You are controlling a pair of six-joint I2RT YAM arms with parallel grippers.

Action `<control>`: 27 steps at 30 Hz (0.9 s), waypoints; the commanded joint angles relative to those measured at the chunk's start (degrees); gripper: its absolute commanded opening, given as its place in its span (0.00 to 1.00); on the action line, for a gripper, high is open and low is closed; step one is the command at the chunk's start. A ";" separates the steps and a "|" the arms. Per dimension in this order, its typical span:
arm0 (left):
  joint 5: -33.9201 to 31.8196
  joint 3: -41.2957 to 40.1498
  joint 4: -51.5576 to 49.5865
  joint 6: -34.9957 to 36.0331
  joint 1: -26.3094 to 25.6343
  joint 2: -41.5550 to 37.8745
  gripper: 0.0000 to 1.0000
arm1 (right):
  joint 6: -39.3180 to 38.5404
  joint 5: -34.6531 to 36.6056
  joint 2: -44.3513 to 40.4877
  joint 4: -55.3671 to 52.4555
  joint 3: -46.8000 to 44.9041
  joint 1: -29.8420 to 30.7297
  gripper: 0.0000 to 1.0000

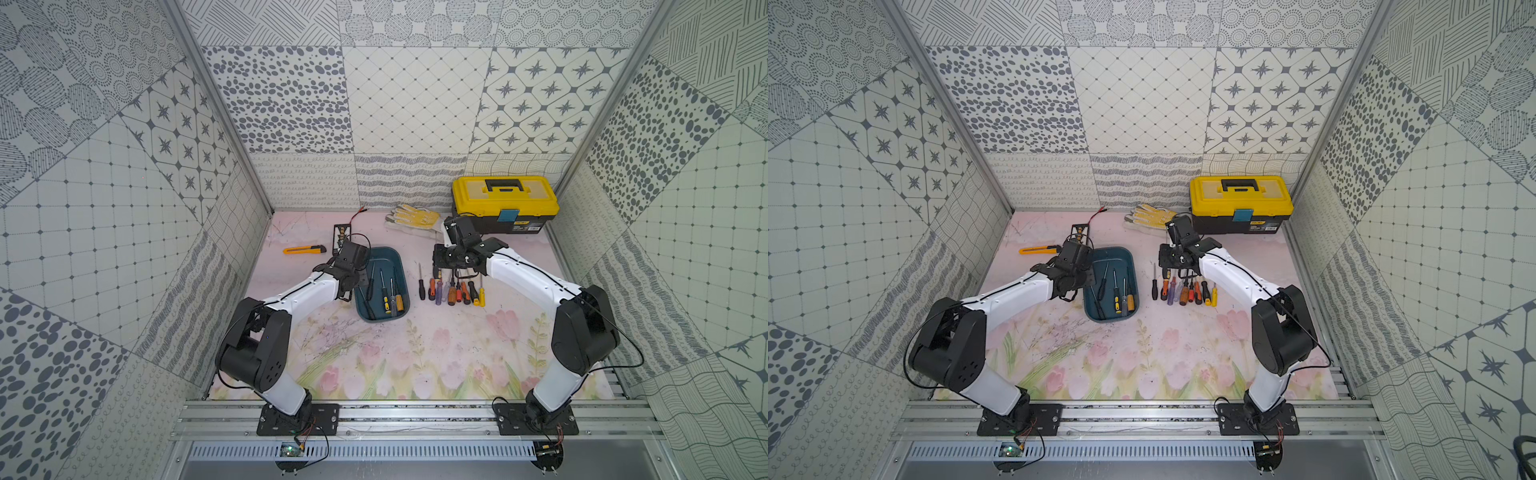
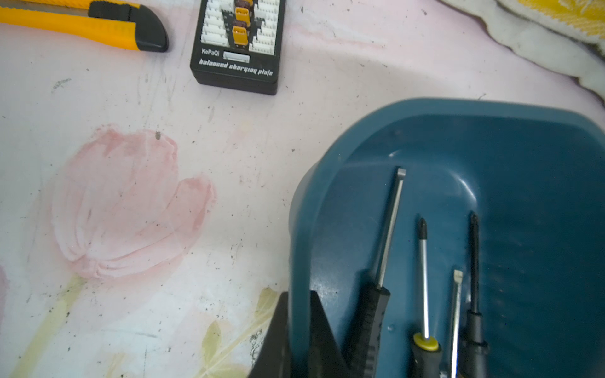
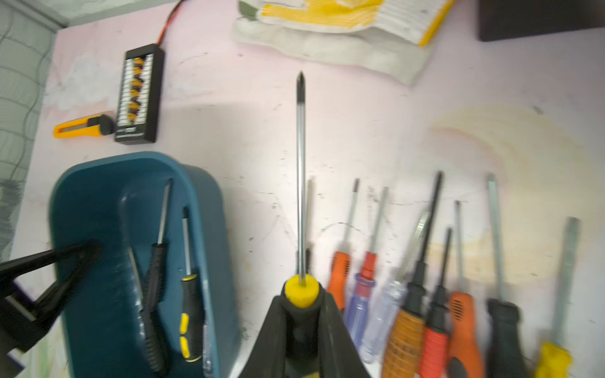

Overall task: Take out the screwdriver from the storage box
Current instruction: Place the screwdriver at the center of the board.

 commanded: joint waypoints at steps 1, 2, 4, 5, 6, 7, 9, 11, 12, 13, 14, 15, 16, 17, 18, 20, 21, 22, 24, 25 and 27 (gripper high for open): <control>-0.25 0.64 2.85 0.34 0.15 -0.31 0.00 | -2.35 1.81 -2.80 -4.38 -2.49 -4.62 0.00; -0.25 0.61 2.88 0.37 0.15 -0.34 0.00 | -2.77 2.21 -3.04 -5.52 -3.07 -6.14 0.00; -0.25 0.69 2.90 0.43 0.15 -0.23 0.00 | -3.54 2.75 -3.64 -6.73 -4.48 -8.66 0.00; -0.20 0.76 2.91 0.36 0.15 -0.25 0.00 | -3.93 3.02 -4.03 -7.03 -5.42 -9.86 0.00; -0.16 0.70 2.93 0.33 0.15 -0.11 0.00 | -4.09 3.58 -4.23 -7.24 -6.17 -10.77 0.00; -0.07 0.82 2.95 0.34 0.15 -0.03 0.00 | -4.18 4.30 -4.39 -7.43 -7.08 -11.75 0.00; 0.10 0.80 2.88 0.25 0.17 0.00 0.00 | -4.68 5.33 -4.37 -7.56 -8.46 -13.37 0.00; 0.02 0.85 2.79 0.21 0.15 -0.07 0.00 | -5.50 7.06 -3.90 -7.65 -9.70 -14.45 0.00; 0.02 0.83 2.64 0.26 0.15 -0.17 0.00 | -5.86 7.49 -3.51 -7.65 -10.05 -14.89 0.00; 0.02 0.83 2.64 0.34 0.15 -0.20 0.00 | -6.21 8.12 -2.98 -7.65 -10.35 -15.28 0.00; -0.07 0.87 2.57 0.34 0.15 -0.26 0.00 | -6.64 8.73 -2.38 -7.65 -10.53 -15.57 0.00; -0.07 0.85 2.55 0.33 0.15 -0.32 0.00 | -6.99 9.26 -1.88 -7.65 -10.65 -15.83 0.00; -0.07 0.85 2.52 0.33 0.15 -0.40 0.00 | -7.32 9.81 -1.26 -7.65 -10.83 -16.01 0.00; -0.12 0.82 2.36 0.25 0.17 -0.49 0.00 | -7.69 10.21 -0.61 -7.64 -10.84 -16.15 0.00; -0.18 0.74 2.40 0.30 0.16 -0.56 0.00 | -8.02 10.36 -0.03 -7.60 -10.71 -16.27 0.00; -0.25 0.75 2.33 0.33 0.15 -0.62 0.00 | -8.79 10.52 1.48 -7.38 -10.51 -16.37 0.00; -0.27 0.73 2.32 0.33 0.15 -0.70 0.00 | -9.12 10.54 2.24 -7.34 -10.28 -16.41 0.00; -0.25 0.73 2.30 0.23 0.15 -0.69 0.00 | -9.26 10.41 3.03 -7.02 -10.16 -16.37 0.00; -0.25 0.72 2.34 0.26 0.14 -0.77 0.00 | -9.24 9.83 4.37 -6.17 -10.14 -16.37 0.00; -0.25 0.75 2.22 0.22 0.19 -0.71 0.00 | -9.31 9.35 5.15 -5.67 -10.13 -16.37 0.00; -0.32 0.76 2.06 0.25 0.15 -0.86 0.00 | -9.23 8.81 6.23 -5.07 -10.14 -16.37 0.00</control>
